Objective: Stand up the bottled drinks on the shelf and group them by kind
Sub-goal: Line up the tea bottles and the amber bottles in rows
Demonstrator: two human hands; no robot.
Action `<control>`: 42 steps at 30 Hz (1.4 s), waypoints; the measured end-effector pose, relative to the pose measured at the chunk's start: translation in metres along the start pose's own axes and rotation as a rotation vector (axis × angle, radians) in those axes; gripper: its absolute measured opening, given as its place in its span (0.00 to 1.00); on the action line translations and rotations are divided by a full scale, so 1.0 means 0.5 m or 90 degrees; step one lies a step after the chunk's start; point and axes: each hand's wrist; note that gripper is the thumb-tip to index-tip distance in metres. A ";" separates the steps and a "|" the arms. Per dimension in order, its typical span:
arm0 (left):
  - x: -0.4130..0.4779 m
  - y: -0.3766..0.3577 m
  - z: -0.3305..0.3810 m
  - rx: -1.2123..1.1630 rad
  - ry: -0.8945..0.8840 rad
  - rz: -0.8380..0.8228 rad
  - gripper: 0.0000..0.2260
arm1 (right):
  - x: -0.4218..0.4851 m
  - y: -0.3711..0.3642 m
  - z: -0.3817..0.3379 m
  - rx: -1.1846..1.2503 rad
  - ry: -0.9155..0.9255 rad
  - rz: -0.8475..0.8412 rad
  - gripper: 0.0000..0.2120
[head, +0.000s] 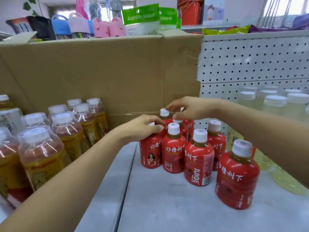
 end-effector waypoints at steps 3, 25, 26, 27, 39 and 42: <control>-0.010 -0.013 0.000 -0.144 -0.015 -0.004 0.11 | 0.023 -0.019 -0.002 -0.059 -0.005 -0.061 0.17; -0.007 0.010 -0.024 0.149 0.069 0.088 0.16 | -0.034 0.005 0.049 -0.094 -0.045 0.000 0.11; -0.003 0.008 -0.026 0.137 0.068 0.083 0.15 | -0.031 0.005 0.054 -0.083 -0.045 0.009 0.09; 0.004 0.006 -0.025 0.126 0.058 0.080 0.14 | -0.028 0.006 0.059 -0.063 -0.047 0.014 0.08; 0.092 -0.034 0.010 0.217 -0.106 0.074 0.11 | -0.008 0.021 0.072 -0.065 -0.040 -0.020 0.08; 0.090 -0.024 0.010 0.230 -0.110 0.054 0.12 | 0.008 0.004 0.072 -0.091 -0.053 0.029 0.13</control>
Point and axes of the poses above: each hand's wrist, its own x-axis towards the middle knuckle, its own y-axis out of the back of the hand, z = x × y, and after that the axes turned 8 degrees about x, right-handed
